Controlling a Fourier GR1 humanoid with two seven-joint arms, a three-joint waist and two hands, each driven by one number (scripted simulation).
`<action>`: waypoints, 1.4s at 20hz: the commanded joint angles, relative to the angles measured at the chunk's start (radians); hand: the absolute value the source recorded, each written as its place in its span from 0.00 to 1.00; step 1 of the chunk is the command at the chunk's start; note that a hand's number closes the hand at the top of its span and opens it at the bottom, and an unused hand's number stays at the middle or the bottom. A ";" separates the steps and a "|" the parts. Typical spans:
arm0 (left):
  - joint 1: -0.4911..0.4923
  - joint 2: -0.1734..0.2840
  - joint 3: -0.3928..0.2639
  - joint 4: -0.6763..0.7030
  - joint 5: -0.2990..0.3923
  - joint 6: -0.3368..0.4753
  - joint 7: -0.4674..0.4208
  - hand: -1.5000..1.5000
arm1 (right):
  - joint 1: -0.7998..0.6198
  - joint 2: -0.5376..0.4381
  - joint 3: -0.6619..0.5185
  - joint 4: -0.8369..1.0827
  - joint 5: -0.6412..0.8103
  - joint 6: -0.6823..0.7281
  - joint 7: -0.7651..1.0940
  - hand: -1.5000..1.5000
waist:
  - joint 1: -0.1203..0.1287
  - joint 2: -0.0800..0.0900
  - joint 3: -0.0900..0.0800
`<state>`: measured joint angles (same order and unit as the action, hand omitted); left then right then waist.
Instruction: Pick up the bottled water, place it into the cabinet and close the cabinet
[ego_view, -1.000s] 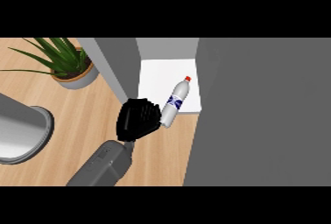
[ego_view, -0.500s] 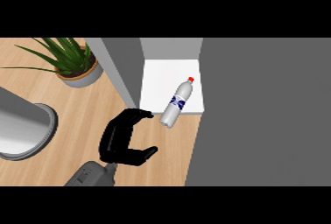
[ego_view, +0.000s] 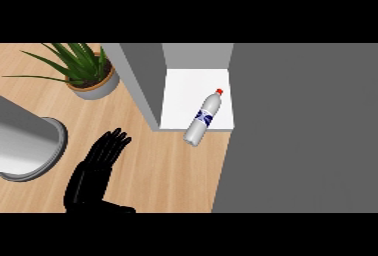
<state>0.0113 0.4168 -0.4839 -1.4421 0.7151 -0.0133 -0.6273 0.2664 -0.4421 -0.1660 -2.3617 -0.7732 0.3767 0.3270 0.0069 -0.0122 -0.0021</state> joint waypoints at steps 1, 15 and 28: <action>0.107 0.100 0.042 -0.105 0.014 -0.020 -0.010 0.00 | -0.005 0.029 0.115 -0.270 0.093 -0.122 0.085 1.00 | 0.016 0.000 -0.001; 0.250 0.303 0.181 -0.201 0.031 -0.096 -0.050 0.00 | -0.325 0.079 0.576 -0.154 0.279 -0.323 0.141 1.00 | 0.011 -0.008 -0.006; 0.358 0.393 0.264 -0.362 0.099 -0.117 -0.012 0.00 | -0.805 0.434 0.996 0.273 0.621 -0.714 0.226 1.00 | 0.036 -0.004 -0.003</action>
<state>0.3420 0.7856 -0.2492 -1.7489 0.7858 -0.1276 -0.6550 -0.4224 -0.1283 0.7127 -2.2136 -0.2992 -0.2138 0.5365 0.0318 -0.0199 -0.0059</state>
